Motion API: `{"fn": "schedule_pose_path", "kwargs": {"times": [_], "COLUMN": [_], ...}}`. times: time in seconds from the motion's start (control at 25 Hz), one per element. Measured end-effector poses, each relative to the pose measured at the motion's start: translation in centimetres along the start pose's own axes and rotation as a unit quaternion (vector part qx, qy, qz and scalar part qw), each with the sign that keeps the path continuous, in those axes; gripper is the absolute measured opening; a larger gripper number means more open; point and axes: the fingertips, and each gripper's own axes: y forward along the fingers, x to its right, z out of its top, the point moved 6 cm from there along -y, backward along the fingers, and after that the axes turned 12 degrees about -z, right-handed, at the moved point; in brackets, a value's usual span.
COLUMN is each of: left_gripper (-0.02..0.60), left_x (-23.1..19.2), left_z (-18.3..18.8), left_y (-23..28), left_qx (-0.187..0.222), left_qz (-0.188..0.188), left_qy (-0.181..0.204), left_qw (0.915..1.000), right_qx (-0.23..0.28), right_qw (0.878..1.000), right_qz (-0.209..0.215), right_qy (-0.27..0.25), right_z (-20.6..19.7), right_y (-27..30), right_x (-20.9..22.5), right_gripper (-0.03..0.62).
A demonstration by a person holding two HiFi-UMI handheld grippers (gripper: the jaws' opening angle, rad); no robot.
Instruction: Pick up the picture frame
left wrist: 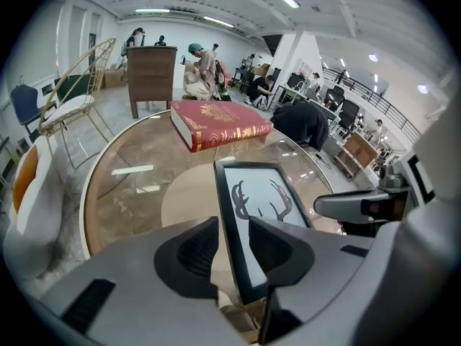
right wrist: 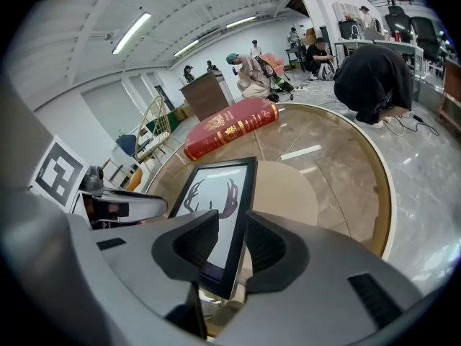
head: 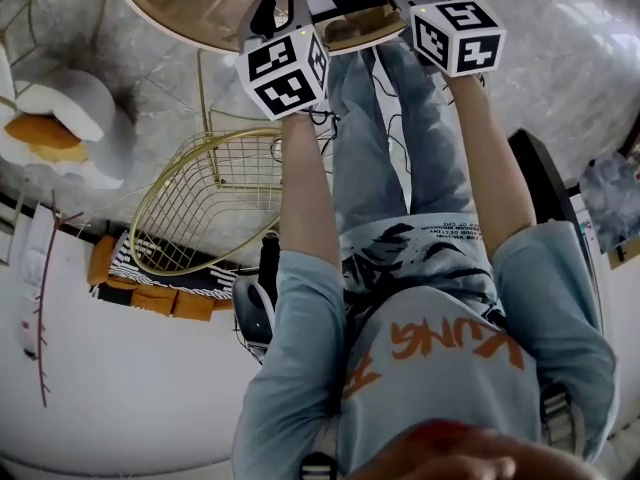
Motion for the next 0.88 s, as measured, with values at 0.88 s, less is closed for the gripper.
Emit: {"fn": "schedule_pose_path", "kwargs": {"times": [0.88], "left_gripper": [0.132], "left_x": [-1.1], "left_z": [0.2], "left_y": [3.3], "left_qx": [-0.021], "left_qz": [-0.013], "left_qy": [-0.058], "left_qw": [0.998], "right_qx": [-0.029], "right_qw": [0.999], "right_qz": [-0.01], "right_qy": [-0.014], "right_z": [0.5], "right_y": [3.9], "right_x": [0.8], "right_gripper": [0.106]}}
